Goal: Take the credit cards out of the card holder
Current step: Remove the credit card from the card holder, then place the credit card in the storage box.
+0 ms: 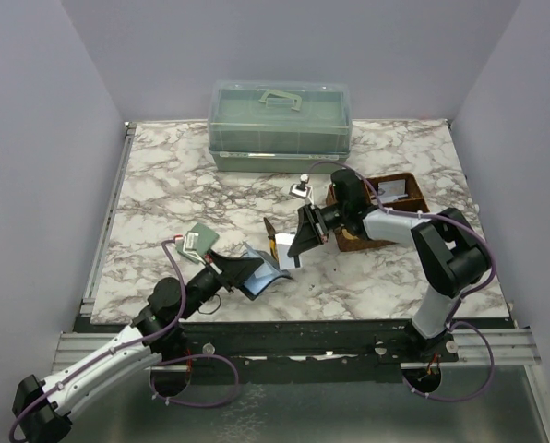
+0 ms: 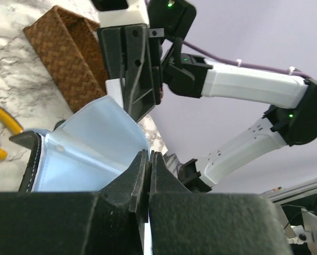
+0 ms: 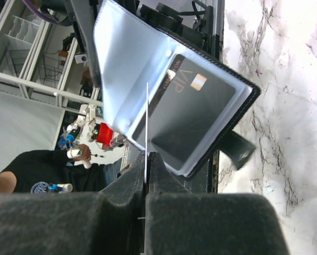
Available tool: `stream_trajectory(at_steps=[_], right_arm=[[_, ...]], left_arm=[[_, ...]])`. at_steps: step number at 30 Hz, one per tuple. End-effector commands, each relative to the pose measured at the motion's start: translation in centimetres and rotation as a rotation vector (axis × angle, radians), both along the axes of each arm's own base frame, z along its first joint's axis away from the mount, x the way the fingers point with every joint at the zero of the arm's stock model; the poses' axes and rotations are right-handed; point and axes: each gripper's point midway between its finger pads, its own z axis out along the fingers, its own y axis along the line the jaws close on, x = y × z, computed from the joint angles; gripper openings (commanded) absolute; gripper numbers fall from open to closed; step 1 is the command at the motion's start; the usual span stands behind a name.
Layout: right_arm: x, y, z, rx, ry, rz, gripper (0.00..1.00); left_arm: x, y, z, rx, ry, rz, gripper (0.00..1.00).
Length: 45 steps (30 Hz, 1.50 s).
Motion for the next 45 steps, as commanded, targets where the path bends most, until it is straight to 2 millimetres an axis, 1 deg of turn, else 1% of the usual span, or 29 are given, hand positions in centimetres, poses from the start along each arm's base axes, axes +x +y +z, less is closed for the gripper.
stream_trajectory(at_steps=[1, 3, 5, 7, 8, 10, 14, 18, 22, 25, 29, 32, 34, 37, 39, 43, 45], right_arm=[[-0.5, -0.2, 1.3, 0.047, -0.091, 0.039, 0.0], [-0.3, -0.2, 1.6, 0.064, -0.153, 0.04, 0.0], [-0.3, -0.4, 1.7, 0.052, -0.167, 0.034, 0.0], [0.3, -0.3, 1.8, 0.054, -0.255, 0.017, 0.0], [0.3, -0.5, 1.6, 0.035, -0.275, 0.012, 0.0], [0.9, -0.7, 1.5, 0.009, -0.339, -0.004, 0.0], [2.9, -1.6, 0.7, -0.075, -0.432, -0.063, 0.0], [5.3, -3.1, -0.4, -0.182, -0.511, -0.135, 0.0], [7.9, -5.4, -0.3, -0.251, -0.578, -0.222, 0.0], [10.0, -7.8, 0.0, -0.306, -0.629, -0.302, 0.0], [12.9, -11.8, -0.1, -0.429, -0.736, -0.409, 0.0], [14.2, -14.2, -0.5, -0.528, -0.84, -0.439, 0.0], [15.0, -15.7, -0.6, -0.605, -0.935, -0.426, 0.0], [16.6, -18.5, 0.4, -0.715, -1.076, -0.382, 0.0], [17.7, -20.8, 0.9, -0.805, -1.151, -0.331, 0.0], [20.1, -25.9, 0.8, -1.029, -1.275, -0.2, 0.0], [20.8, -27.9, 0.3, -1.114, -1.322, -0.103, 0.0]], left_arm=[[0.5, 0.6, -0.9, 0.05, 0.038, 0.044, 0.0], [0.4, 0.6, -1.7, 0.07, 0.064, 0.041, 0.0], [0.3, 0.5, -2.5, 0.089, 0.084, 0.034, 0.0], [0.2, 0.4, -3.2, 0.104, 0.104, 0.021, 0.0], [0.1, 0.3, -3.5, 0.111, 0.112, 0.013, 0.0], [-0.1, 0.0, -3.9, 0.12, 0.129, -0.003, 0.0], [-0.6, -0.7, -4.0, 0.119, 0.139, -0.051, 0.0], [-1.0, -1.2, -3.9, 0.115, 0.139, -0.09, 0.0], [-1.3, -1.7, -3.9, 0.106, 0.143, -0.12, 0.0], [-1.5, -2.0, -3.8, 0.107, 0.136, -0.138, 0.0], [-1.5, -2.3, -3.4, 0.124, 0.118, -0.154, 0.0], [-1.5, -2.4, -3.4, 0.14, 0.112, -0.158, 0.0], [-1.4, -2.6, -3.6, 0.157, 0.11, -0.163, 0.0], [-1.4, -3.0, -3.6, 0.185, 0.105, -0.18, 0.0], [-1.4, -3.3, -3.5, 0.201, 0.095, -0.193, 0.0], [-1.3, -3.7, -3.7, 0.236, 0.083, -0.211, 0.0], [-1.3, -3.8, -3.8, 0.246, 0.077, -0.216, 0.0]])
